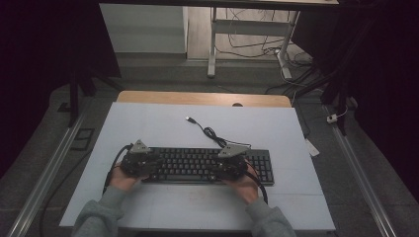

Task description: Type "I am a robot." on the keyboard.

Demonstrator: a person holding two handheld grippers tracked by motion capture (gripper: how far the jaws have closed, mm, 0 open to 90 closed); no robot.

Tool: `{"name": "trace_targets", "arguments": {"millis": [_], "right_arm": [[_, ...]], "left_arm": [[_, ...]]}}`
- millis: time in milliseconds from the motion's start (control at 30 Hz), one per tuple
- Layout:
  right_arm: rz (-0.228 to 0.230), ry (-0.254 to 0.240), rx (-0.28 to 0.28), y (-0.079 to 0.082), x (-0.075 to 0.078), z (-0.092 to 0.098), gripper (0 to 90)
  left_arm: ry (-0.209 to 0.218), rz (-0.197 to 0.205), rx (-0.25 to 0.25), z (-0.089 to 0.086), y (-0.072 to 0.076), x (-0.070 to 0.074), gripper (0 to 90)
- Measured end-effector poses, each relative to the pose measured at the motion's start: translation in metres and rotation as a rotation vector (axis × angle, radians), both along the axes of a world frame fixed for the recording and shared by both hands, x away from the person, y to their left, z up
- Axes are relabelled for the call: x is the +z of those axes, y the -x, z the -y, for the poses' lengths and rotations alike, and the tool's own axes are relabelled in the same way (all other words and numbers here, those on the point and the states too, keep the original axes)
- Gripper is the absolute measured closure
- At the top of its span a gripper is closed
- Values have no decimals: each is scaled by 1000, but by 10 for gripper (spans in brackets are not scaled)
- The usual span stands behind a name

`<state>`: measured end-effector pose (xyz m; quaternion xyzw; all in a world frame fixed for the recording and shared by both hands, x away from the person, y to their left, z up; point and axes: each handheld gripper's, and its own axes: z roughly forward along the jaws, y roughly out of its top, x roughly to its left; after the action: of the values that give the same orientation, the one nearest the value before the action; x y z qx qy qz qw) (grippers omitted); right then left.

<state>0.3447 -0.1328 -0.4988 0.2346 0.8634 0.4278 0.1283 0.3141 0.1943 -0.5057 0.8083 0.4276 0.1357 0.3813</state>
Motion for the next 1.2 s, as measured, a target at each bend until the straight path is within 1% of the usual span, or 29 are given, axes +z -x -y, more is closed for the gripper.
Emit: {"name": "trace_targets", "arguments": {"millis": [67,167,233,333,467,700,833,1033,1200], "right_arm": [[-1,0,-1,0,0,0,562],[-1,1,-1,0,0,0,562],[-1,1,-1,0,0,0,562],[-1,2,-1,0,0,1,562],[-1,2,-1,0,0,1,561],[0,0,0,0,0,1,561],[-2,2,-2,-1,0,1,561],[-1,2,-2,0,0,1,560],[1,1,-1,0,0,1,560]], "left_arm": [[15,4,7,-1,0,1,539],[39,8,15,-3,0,3,447],[57,5,10,-4,0,4,407],[61,7,2,-4,1,5,375],[58,12,-10,-2,1,6,354],[51,10,-23,1,2,6,341],[57,11,-29,3,3,7,340],[64,14,-52,6,5,9,338],[66,9,-87,12,7,10,336]]}}
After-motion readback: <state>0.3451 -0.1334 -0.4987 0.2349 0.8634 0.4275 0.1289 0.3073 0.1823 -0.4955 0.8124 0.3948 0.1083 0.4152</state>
